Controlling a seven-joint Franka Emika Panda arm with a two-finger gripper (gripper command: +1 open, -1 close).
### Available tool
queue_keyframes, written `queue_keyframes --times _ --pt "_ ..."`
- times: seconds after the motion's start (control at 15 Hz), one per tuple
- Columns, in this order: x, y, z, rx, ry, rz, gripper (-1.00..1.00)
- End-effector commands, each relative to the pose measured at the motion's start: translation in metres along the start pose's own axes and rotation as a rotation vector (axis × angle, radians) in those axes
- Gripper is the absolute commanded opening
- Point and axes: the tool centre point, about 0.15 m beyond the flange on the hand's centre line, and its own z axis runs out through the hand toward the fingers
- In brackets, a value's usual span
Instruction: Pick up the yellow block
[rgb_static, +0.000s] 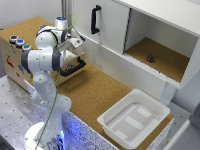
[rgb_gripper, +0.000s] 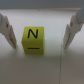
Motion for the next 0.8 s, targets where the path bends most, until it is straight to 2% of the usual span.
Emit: queue_keyframes --times 0.0,0.2,0.47,0.73 --pt "0.011 0.024 0.005 0.049 -0.051 0.058 -1.00" --pt "0.012 0.023 0.005 0.035 -0.054 0.081 -1.00" --pt "0.011 0.023 -0.011 0.015 -0.010 0.168 -1.00" --pt "-0.001 0.024 -0.054 -0.023 0.061 0.334 -1.00"
